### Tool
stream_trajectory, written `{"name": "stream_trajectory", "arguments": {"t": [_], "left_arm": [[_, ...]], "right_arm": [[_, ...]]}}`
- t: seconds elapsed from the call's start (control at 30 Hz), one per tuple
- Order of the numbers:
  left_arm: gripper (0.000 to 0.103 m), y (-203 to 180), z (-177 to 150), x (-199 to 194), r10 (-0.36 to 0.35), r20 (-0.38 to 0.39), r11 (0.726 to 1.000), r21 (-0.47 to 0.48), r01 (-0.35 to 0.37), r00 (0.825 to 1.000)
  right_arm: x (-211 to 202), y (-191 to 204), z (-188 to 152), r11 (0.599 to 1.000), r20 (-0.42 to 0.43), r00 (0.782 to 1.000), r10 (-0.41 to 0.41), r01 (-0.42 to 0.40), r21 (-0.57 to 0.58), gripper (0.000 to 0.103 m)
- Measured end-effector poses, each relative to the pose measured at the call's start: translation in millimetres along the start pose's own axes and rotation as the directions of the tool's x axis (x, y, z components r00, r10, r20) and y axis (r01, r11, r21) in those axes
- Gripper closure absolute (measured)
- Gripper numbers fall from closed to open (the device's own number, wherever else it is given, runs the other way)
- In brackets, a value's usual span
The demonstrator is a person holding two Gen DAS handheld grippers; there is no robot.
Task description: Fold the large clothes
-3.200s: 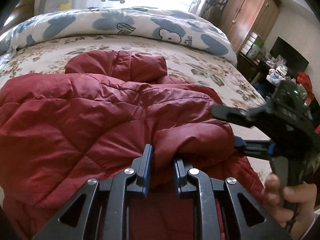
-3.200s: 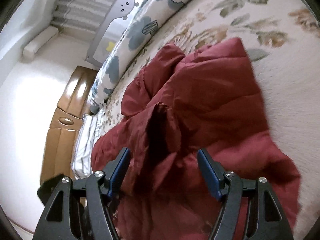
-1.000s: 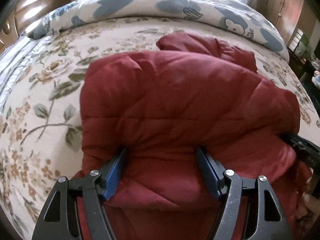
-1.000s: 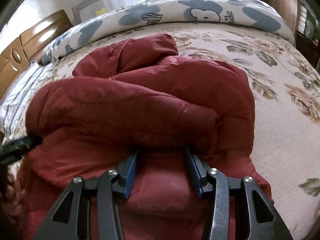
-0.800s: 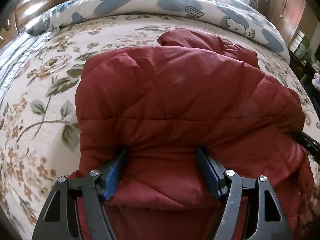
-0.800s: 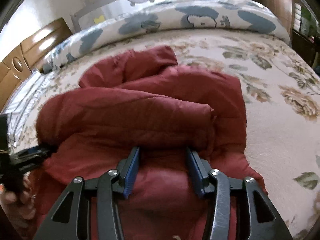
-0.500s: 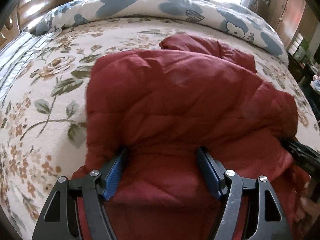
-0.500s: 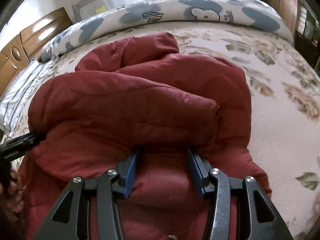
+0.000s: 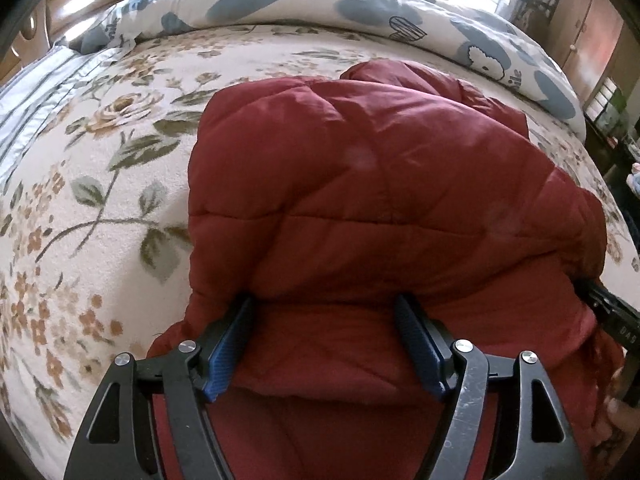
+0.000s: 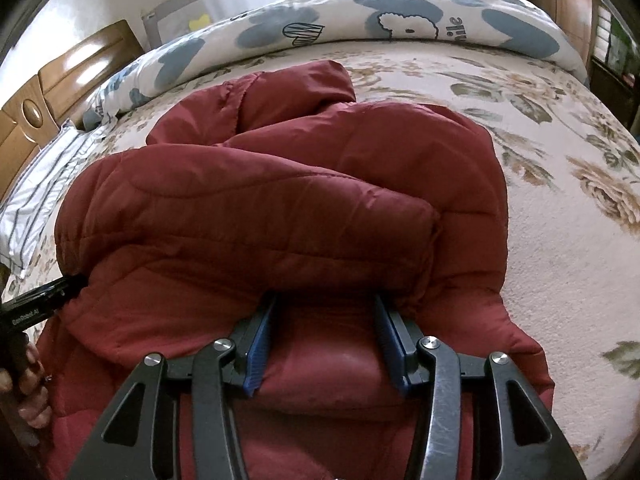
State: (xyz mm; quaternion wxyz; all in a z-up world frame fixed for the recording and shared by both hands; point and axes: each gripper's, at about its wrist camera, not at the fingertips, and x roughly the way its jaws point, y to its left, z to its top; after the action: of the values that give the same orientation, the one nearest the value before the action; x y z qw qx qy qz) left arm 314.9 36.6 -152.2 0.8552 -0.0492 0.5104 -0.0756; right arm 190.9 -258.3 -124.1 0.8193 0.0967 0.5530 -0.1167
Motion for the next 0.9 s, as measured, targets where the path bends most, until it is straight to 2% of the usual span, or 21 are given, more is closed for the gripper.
{"name": "stream_trajectory", "arguments": {"t": [0.2,0.4,0.5,0.7,0.9], "left_arm": [[0.029,-1,2,-11,0.009,-0.012,1.0,-0.011,-0.009,1.0],[0.031,4,-4,-43,-0.007,0.002,1.0,-0.017,0.007,1.0],[0.031,7,-20,-70,-0.017,0.023,1.0,-0.015,0.018,1.0],[0.031,21,-62,-108,-0.009,0.021,1.0,-0.004,0.009,1.0],[0.031,37,-100,-133,0.02,-0.015,0.999,-0.034,-0.021,1.0]], "right_arm": [[-11,1,1,1.0,0.014,1.0,0.013,-0.013,0.014,0.052],[-52,-7,-7,0.996,0.027,0.997,0.069,-0.07,0.058,0.051],[-72,-12,-17,0.993,0.026,0.994,0.102,-0.103,0.062,0.039],[-98,-14,-43,0.99,-0.01,0.991,0.137,-0.136,0.046,0.038],[-116,-17,-77,0.994,-0.052,0.993,0.109,-0.108,0.009,0.034]]}}
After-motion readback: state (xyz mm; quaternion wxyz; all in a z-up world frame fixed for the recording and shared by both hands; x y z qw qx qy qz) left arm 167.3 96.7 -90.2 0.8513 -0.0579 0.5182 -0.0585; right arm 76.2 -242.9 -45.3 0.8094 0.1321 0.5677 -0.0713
